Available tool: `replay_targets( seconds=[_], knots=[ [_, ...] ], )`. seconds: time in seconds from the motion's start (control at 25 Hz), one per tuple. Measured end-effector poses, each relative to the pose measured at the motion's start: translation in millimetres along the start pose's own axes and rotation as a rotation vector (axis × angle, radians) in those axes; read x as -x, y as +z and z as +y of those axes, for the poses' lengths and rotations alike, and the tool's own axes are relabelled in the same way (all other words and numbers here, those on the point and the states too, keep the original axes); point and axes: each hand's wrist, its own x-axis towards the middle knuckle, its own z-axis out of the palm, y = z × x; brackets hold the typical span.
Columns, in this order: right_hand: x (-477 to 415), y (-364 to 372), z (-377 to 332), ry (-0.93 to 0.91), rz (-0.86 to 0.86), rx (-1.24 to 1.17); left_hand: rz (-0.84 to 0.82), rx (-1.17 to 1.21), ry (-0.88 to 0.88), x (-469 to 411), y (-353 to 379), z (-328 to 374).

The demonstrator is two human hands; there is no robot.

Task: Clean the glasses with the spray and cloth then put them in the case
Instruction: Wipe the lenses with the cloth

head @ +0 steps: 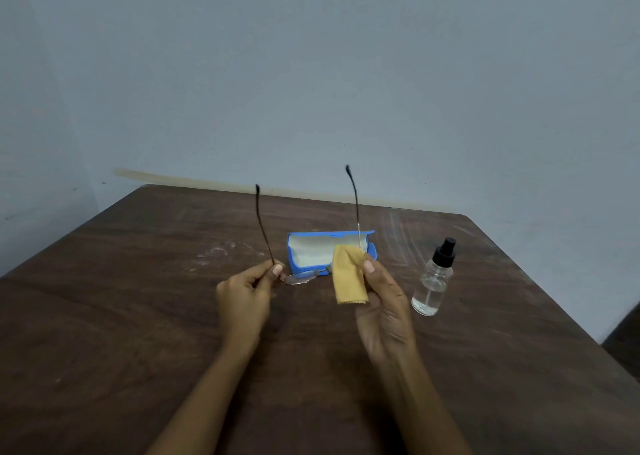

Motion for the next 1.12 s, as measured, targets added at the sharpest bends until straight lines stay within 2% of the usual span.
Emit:
replay_targets(
  seconds=[0.2, 0.4, 0.56, 0.8, 0.92, 1.12],
  knots=[
    [2, -1, -3, 0.000, -0.040, 0.093, -0.192, 0.466, -0.345, -2, -3, 9],
    [-2, -5, 2, -0.126, 0.012, 0.179, -0.319, 0.625, -0.503, -3, -7, 14],
    [-2, -6, 10, -0.248, 0.060, 0.289, -0.352, 0.699, -0.559, -6, -8, 15],
    [3, 4, 20, -0.570, 0.012, 0.694, -0.371, 0.800, -0.614, -8, -10, 17],
    [3, 14, 23, -0.808, -0.027, 0.953, -0.390, 0.836, -0.624, -8, -10, 17],
    [1, 23, 25, -1.058, -0.032, 1.182, -0.420, 0.857, -0.645, -9, -10, 17]
  ],
)
